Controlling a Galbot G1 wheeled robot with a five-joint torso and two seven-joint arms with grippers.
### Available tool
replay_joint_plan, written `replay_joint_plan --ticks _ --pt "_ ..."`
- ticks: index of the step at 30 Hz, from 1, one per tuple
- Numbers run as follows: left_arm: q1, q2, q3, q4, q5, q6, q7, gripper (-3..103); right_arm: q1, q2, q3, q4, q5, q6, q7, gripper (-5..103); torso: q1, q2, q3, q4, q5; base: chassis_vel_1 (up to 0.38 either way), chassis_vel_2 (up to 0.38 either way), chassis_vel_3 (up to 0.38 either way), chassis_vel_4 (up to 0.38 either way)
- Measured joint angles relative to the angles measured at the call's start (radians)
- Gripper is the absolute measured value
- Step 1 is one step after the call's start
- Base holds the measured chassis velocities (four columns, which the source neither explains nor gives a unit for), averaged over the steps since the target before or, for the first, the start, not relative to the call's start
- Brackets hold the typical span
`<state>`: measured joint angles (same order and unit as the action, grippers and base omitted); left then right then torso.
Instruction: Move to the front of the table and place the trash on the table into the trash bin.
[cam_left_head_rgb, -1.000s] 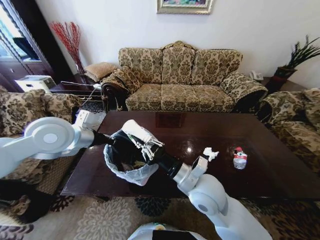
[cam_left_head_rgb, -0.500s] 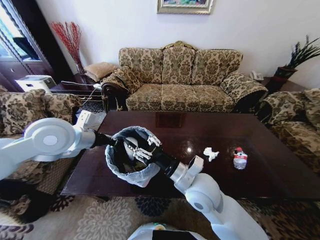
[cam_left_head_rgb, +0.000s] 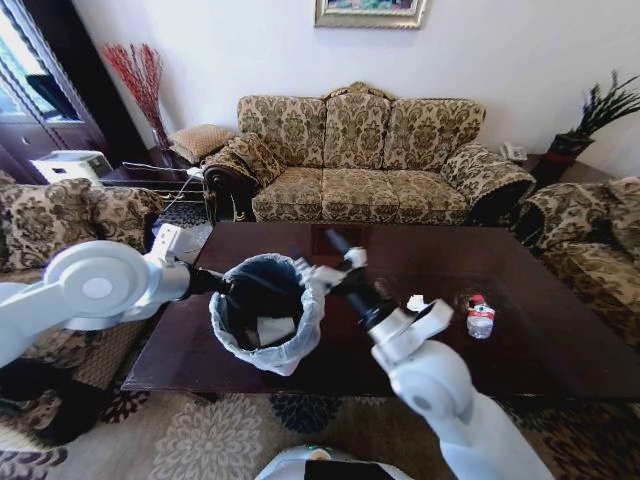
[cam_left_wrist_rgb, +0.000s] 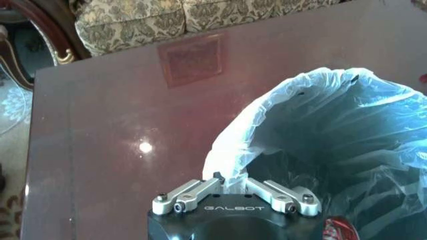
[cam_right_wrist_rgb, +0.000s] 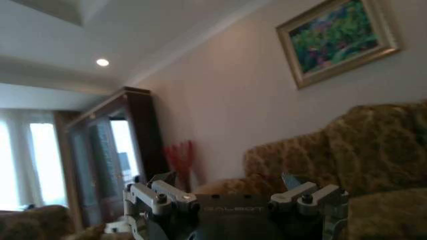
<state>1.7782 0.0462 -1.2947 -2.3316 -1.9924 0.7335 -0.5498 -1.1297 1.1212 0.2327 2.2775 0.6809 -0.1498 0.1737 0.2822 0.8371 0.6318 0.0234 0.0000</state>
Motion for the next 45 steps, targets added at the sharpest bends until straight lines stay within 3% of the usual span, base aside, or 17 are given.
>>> replay_joint_plan --ticks 3,7,12,28,33,36,38,42,45 --pt "0.004 -0.017 0.015 -0.009 0.088 0.001 0.024 0 -0.064 0.012 0.168 -0.187 -0.079 0.086 -0.001 100 0.0 0.0 0.0 0.0 0.0004 0.0 0.0 0.0 0.0" --pt "0.009 -0.031 0.02 -0.017 0.124 0.001 0.036 0 -0.151 0.019 0.225 -0.288 -0.045 0.098 0.002 100 0.0 0.0 0.0 -0.0003 0.0 0.0 0.0 0.0 0.0" --pt "0.009 -0.038 0.02 -0.018 0.145 0.002 0.041 0 -0.206 0.049 0.236 -0.405 -0.063 0.165 -0.02 100 0.0 0.0 0.0 0.0002 0.0002 0.0 0.0 0.0 0.0" --pt "0.02 -0.069 0.018 -0.027 0.171 0.002 0.062 0 -0.158 0.088 0.245 -0.574 -0.071 0.147 0.061 100 0.0 0.0 0.0 -0.0003 0.0001 -0.038 -0.042 0.042 0.03" --pt "0.022 -0.074 0.018 -0.034 0.174 0.002 0.068 0 -0.104 0.085 0.219 -0.641 0.012 0.127 0.067 101 0.0 0.0 0.0 0.0005 -0.0003 0.0 0.0 0.0 0.0" --pt "0.026 -0.079 0.018 -0.035 0.174 0.002 0.068 0 -0.091 0.087 0.218 -0.654 0.031 0.107 0.063 98 0.0 0.0 0.0 -0.0001 0.0002 0.0 0.0 0.0 0.0" --pt "0.027 -0.084 0.018 -0.036 0.174 0.002 0.068 0 -0.087 0.088 0.216 -0.656 0.035 0.095 0.063 84 0.0 0.0 0.0 -0.0002 0.0001 0.0 0.0 0.0 0.0" --pt "0.027 -0.085 0.018 -0.036 0.174 0.002 0.068 0 -0.085 0.088 0.214 -0.655 0.035 0.089 0.063 73 0.0 0.0 0.0 0.0 -0.0001 0.0 0.0 0.0 0.0" --pt "0.026 -0.094 0.018 -0.039 0.174 0.002 0.068 0 -0.086 0.086 0.205 -0.646 0.033 0.086 0.064 57 0.0 0.0 0.0 0.0 0.0 0.0 0.0 0.0 0.0"
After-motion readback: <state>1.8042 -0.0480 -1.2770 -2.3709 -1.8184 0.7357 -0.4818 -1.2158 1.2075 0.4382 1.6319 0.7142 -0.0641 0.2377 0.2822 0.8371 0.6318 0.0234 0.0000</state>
